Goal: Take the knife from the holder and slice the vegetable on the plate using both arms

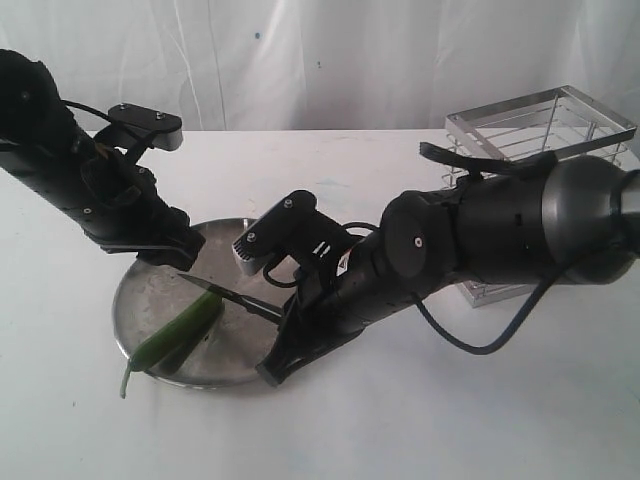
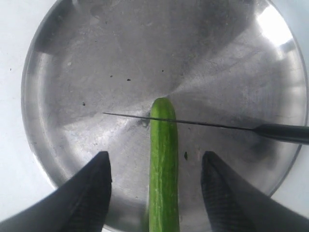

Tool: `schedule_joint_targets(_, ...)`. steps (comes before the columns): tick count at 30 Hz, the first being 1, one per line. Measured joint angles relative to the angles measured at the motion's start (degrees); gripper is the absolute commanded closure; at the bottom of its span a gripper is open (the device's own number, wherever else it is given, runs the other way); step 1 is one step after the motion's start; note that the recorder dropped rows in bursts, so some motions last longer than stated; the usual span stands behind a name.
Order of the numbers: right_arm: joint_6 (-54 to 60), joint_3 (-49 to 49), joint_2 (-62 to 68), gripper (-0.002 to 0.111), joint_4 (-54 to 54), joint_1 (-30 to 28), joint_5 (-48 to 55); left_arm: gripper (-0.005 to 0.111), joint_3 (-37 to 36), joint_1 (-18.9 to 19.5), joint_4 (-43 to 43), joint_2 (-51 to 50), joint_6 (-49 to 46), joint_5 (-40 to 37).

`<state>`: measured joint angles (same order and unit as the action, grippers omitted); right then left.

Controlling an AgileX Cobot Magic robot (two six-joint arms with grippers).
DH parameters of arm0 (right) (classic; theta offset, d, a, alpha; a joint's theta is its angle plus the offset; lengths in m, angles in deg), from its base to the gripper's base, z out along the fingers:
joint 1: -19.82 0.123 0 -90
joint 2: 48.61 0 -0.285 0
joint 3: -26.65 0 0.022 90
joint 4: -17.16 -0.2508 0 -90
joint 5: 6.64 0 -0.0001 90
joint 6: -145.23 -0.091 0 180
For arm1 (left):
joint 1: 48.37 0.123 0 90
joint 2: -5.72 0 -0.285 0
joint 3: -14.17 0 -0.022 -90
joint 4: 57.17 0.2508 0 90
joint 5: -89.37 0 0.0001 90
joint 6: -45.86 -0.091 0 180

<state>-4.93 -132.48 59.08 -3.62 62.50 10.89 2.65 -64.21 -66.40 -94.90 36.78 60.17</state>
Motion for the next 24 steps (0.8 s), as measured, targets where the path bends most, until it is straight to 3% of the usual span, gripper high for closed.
schedule_joint_targets(11, -1.38, -0.09, 1.81, 0.108, 0.0, 0.13, -1.12, 0.048, 0.0, 0.0, -1.82, -1.58, 0.0, 0.0)
schedule_joint_targets(14, -1.38, -0.09, 1.81, 0.108, 0.0, 0.13, -1.12, 0.054, 0.0, 0.0, -1.94, -1.7, 0.0, 1.05)
schedule_joint_targets(21, -1.38, -0.09, 1.81, 0.108, 0.0, 0.13, -1.12, 0.079, 0.0, 0.0, -4.78, -1.81, -1.11, 4.74)
schedule_joint_targets(24, -1.38, -0.09, 1.81, 0.108, 0.0, 0.13, -1.12, 0.079, 0.0, 0.0, -7.8, -2.53, -4.1, 5.68)
